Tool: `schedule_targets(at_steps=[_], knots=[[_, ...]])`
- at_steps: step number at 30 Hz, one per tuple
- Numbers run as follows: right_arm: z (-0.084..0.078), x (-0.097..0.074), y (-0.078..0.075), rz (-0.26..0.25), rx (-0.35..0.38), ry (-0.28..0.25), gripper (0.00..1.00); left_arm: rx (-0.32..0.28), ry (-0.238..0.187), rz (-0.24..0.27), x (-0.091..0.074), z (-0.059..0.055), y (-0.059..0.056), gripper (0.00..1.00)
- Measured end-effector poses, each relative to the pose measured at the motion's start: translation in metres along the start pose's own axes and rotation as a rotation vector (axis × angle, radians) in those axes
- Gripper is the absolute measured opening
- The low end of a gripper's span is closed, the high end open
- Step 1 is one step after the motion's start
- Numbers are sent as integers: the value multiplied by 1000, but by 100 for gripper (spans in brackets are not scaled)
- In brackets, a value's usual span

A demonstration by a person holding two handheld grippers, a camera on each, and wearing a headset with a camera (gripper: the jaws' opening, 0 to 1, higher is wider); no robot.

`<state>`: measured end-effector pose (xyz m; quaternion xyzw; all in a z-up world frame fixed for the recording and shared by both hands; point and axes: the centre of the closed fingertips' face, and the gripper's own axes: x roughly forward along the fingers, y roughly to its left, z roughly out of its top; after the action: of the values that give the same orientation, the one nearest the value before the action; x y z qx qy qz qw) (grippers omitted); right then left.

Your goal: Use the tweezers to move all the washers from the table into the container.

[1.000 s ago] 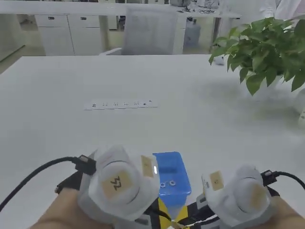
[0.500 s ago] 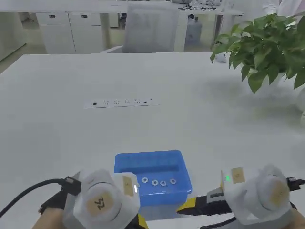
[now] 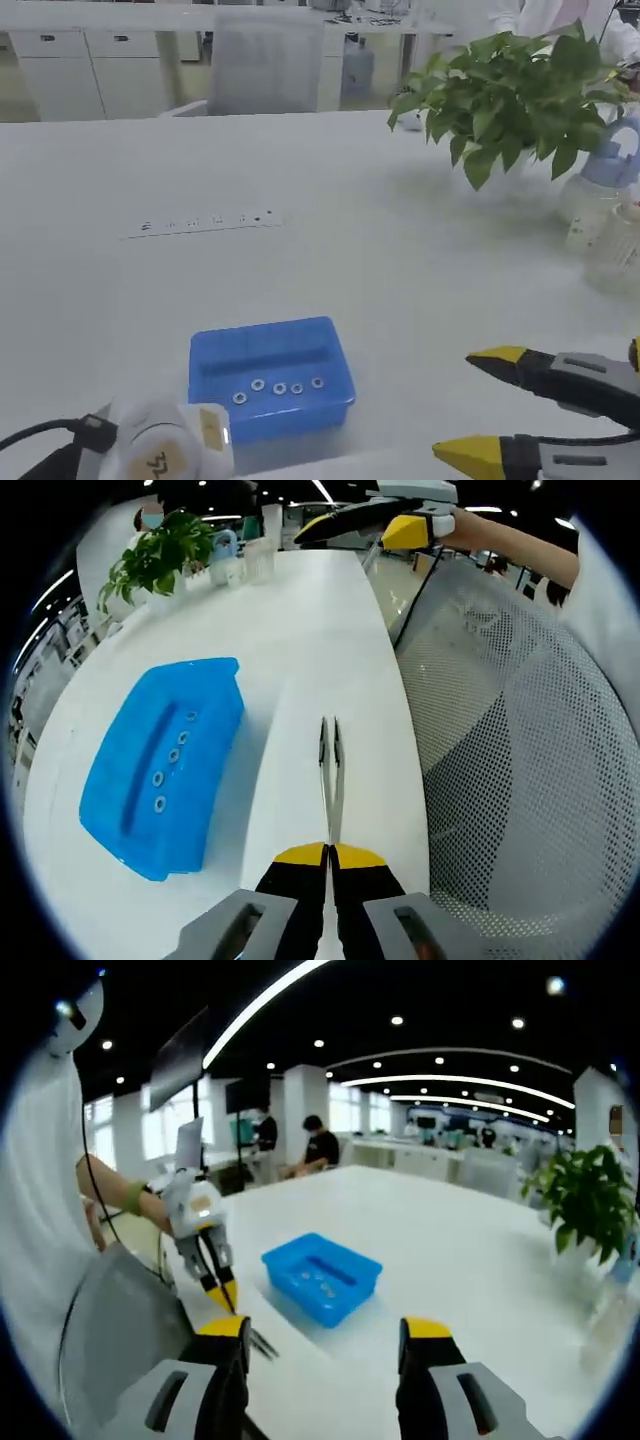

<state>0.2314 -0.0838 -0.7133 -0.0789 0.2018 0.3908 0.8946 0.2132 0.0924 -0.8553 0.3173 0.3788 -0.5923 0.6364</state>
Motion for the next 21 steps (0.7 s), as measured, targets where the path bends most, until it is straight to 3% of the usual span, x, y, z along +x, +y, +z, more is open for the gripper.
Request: schedule_targets(at_steps=[5, 10, 11, 13, 14, 16, 18, 20, 21], knots=[[-4, -22, -11, -78, 13, 1, 58, -8, 23, -2, 0, -1, -1, 0], [-6, -34, -13, -99, 27, -10, 61, -30, 64, 7, 0, -5, -2, 0], [-6, -35, -12, -100, 35, -13, 63, -56, 74, 7, -1, -7, -4, 1], [-7, -37, -13, -102, 39, -9, 64, -155, 70, 5, -3, -8, -10, 11], [-8, -38, -14, -100, 39, -6, 65, -163, 55, -3, -3, -6, -12, 17], [-9, -39, -15, -99, 44, -4, 66, -225, 38, 31, -9, -8, -11, 28], [-10, -39, -17, -98, 51, -7, 68, -314, -32, 70, -19, -4, -13, 36], [-9, -38, -19, -91, 67, -18, 69, -414, -150, 130, -34, 3, -12, 44], [-9, -38, -20, -90, 69, -19, 69, -473, -231, 176, -45, 7, -9, 47]])
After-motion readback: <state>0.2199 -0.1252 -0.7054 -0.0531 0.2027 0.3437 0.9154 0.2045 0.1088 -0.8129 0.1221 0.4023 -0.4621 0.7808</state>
